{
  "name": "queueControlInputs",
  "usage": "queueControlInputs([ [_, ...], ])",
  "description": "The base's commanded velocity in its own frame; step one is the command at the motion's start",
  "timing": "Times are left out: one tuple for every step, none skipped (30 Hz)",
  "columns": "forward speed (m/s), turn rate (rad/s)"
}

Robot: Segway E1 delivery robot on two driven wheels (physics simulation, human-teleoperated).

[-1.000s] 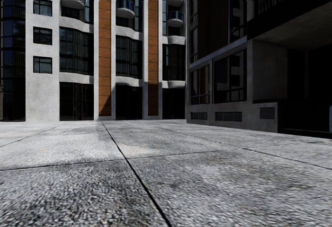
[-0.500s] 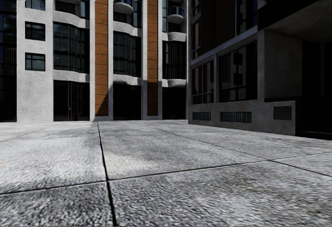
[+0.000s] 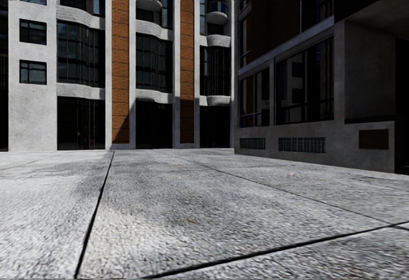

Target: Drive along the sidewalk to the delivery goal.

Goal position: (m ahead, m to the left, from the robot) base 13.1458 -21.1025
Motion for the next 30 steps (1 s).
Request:
queueControlInputs([
  [2.00, 0.00],
  [2.00, 0.00],
  [2.00, 0.00],
  [2.00, 0.00],
  [2.00, 0.00],
  [2.00, 0.00],
  [2.00, 0.00],
  [2.00, 0.00],
  [2.00, 0.00],
  [2.00, 0.00],
  [2.00, 0.00],
  [2.00, 0.00],
  [2.00, 0.00],
  [2.00, 0.00],
  [2.00, 0.00],
  [2.00, 0.00],
  [2.00, 0.00],
  [2.00, 0.00],
  [2.00, 0.00],
  [2.00, 0.00],
  [2.00, 0.00],
  [2.00, 0.00],
  [2.00, 0.00],
  [2.00, 0.00],
  [2.00, 0.00],
  [2.00, 0.00],
  [2.00, 0.00],
  [2.00, 0.00],
  [2.00, 0.00],
  [2.00, 0.00],
])
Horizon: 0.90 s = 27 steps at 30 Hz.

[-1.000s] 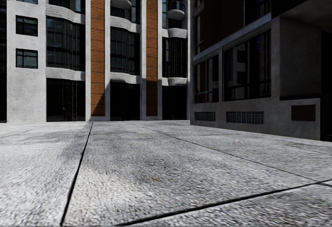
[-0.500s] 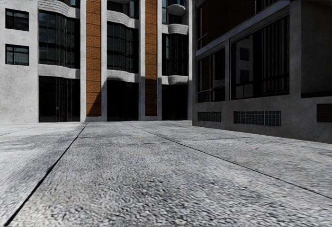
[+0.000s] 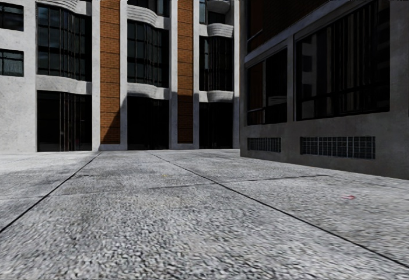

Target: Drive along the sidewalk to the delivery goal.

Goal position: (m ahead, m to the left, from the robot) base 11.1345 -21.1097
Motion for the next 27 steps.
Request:
queueControlInputs([
  [2.00, 0.00],
  [2.00, 0.00],
  [2.00, 0.00],
  [2.00, 0.00],
  [2.00, 0.00],
  [2.00, 0.00],
  [2.00, 0.00],
  [2.00, 0.00],
  [2.00, 0.00],
  [2.00, 0.00],
  [2.00, 0.00],
  [2.00, 0.00],
  [2.00, 0.00],
  [2.00, 0.00],
  [2.00, 0.00],
  [2.00, 0.00],
  [2.00, 0.00],
  [2.00, 0.00],
  [2.00, 0.00],
  [2.00, 0.00],
  [2.00, 0.00],
  [2.00, 0.00],
  [2.00, 0.00],
  [2.00, 0.00],
  [2.00, 0.00],
  [2.00, 0.00],
  [2.00, 0.00],
])
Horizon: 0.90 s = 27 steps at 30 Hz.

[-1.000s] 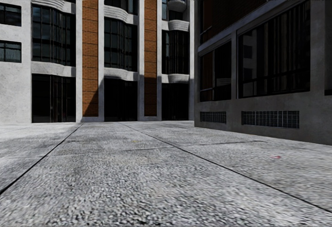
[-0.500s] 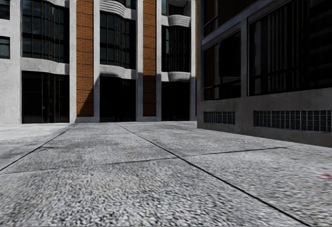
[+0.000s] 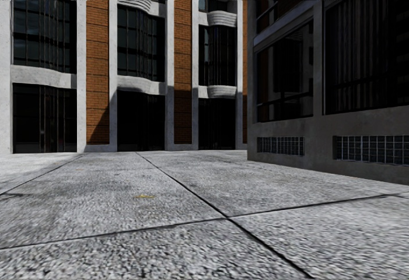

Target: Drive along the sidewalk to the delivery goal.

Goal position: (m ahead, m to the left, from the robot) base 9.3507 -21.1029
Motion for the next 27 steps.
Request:
queueControlInputs([
  [2.00, 0.00],
  [2.00, 0.00],
  [2.00, 0.00],
  [2.00, 0.00],
  [2.00, 0.00],
  [2.00, 0.00],
  [2.00, 0.00],
  [2.00, 0.00],
  [2.00, 0.00],
  [2.00, 0.00],
  [2.00, 0.00],
  [2.00, 0.00],
  [2.00, 0.00],
  [2.00, 0.00],
  [2.00, 0.00],
  [2.00, 0.00],
  [2.00, 0.00],
  [2.00, 0.00],
  [2.00, 0.00],
  [2.00, 0.00],
  [2.00, 0.00],
  [2.00, 0.00],
  [2.00, 0.00],
  [2.00, 0.00],
  [2.00, 0.00],
  [2.00, 0.00],
  [2.00, 0.00],
])
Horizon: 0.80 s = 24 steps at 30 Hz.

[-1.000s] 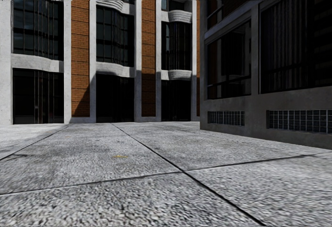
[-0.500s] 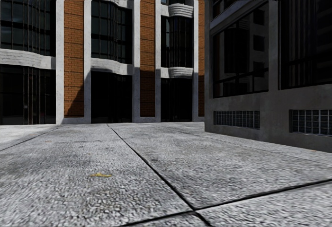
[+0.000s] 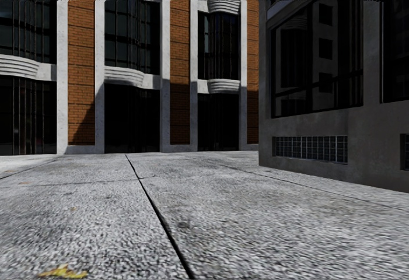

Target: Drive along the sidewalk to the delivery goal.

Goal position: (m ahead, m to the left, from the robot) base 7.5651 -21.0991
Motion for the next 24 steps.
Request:
queueControlInputs([
  [2.00, 0.00],
  [2.00, 0.00],
  [2.00, 0.00],
  [2.00, 0.00],
  [2.00, 0.00],
  [2.00, 0.00],
  [2.00, 0.00],
  [2.00, 0.00],
  [2.00, 0.00],
  [2.00, 0.00],
  [2.00, 0.00],
  [2.00, 0.00],
  [2.00, 0.00],
  [2.00, 0.00],
  [2.00, 0.00],
  [2.00, 0.00],
  [2.00, 0.00],
  [2.00, 0.00],
  [2.00, 0.00],
  [2.00, 0.00],
  [2.00, 0.00],
  [2.00, 0.00],
  [2.00, 0.00],
  [2.00, 0.00],
])
